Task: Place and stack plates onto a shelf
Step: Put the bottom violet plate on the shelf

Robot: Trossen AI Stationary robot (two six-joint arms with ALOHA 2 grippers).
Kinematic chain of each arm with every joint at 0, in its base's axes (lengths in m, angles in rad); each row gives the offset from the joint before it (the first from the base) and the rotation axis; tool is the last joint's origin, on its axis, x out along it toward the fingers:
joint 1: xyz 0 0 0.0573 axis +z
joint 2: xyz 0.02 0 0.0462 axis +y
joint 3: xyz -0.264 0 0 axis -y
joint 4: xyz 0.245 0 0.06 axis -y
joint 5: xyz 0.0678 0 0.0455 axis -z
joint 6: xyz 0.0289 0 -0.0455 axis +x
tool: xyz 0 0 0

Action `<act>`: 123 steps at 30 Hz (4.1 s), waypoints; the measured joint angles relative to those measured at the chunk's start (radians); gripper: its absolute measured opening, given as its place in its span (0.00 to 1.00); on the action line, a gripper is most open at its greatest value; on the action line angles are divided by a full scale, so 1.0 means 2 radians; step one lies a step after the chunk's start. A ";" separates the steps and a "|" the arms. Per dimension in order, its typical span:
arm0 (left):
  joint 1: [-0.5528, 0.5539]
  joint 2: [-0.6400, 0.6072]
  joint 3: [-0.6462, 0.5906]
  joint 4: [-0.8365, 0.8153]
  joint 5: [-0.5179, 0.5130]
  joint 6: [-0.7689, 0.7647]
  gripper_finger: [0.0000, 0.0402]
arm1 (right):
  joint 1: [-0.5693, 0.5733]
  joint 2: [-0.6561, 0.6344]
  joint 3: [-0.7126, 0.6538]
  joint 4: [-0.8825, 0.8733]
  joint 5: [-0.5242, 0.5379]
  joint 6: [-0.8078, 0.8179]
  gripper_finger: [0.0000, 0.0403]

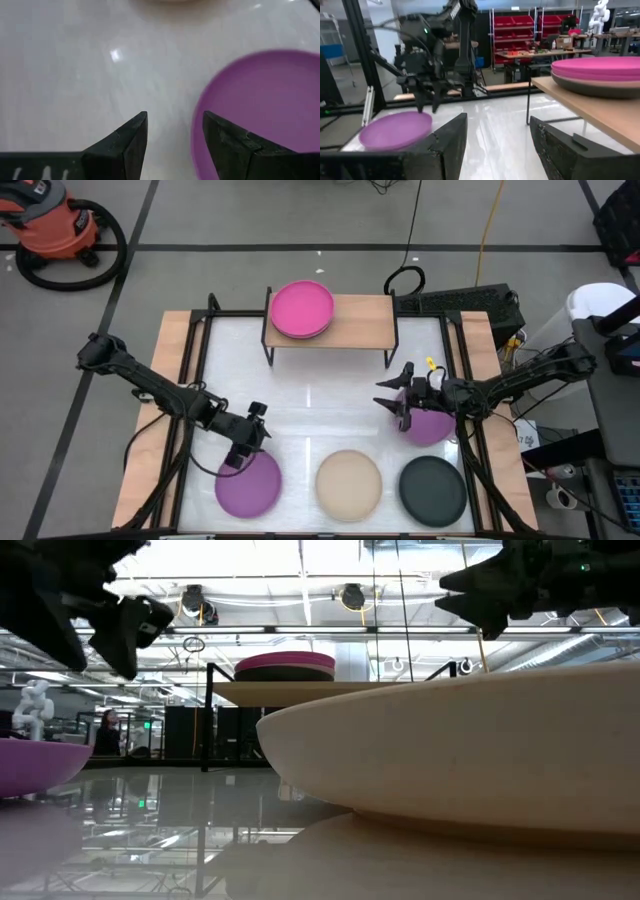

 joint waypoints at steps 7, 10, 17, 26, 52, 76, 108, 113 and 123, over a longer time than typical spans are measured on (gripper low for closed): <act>0.017 0.000 0.000 -0.051 0.020 -0.021 0.49 | 0.000 -0.001 0.000 0.005 0.000 -0.002 0.49; 0.022 0.001 0.000 -0.046 0.028 -0.022 0.49 | 0.000 -0.001 0.000 0.005 0.000 -0.003 0.49; 0.022 0.058 0.000 -0.025 0.067 -0.025 0.49 | 0.000 -0.001 0.000 0.005 0.000 -0.002 0.49; 0.026 0.115 0.000 -0.025 0.070 -0.046 0.49 | 0.000 -0.001 0.000 0.005 0.000 -0.002 0.49; 0.073 0.126 0.300 -0.250 -0.137 0.108 0.03 | 0.001 -0.001 0.001 0.013 -0.002 0.002 0.49; 0.444 0.278 0.589 -0.033 0.062 0.050 0.03 | 0.001 -0.072 0.001 0.063 -0.033 -0.056 0.49; 0.526 0.441 0.719 -0.137 0.144 0.035 0.06 | 0.012 -0.119 0.001 0.056 -0.015 -0.159 0.49; 0.526 0.441 0.719 -0.134 0.144 0.043 0.06 | 0.012 -0.123 0.001 0.056 -0.014 -0.161 0.49; 0.526 0.468 0.718 -0.120 0.141 0.038 0.07 | 0.012 -0.123 0.001 0.053 -0.015 -0.158 0.49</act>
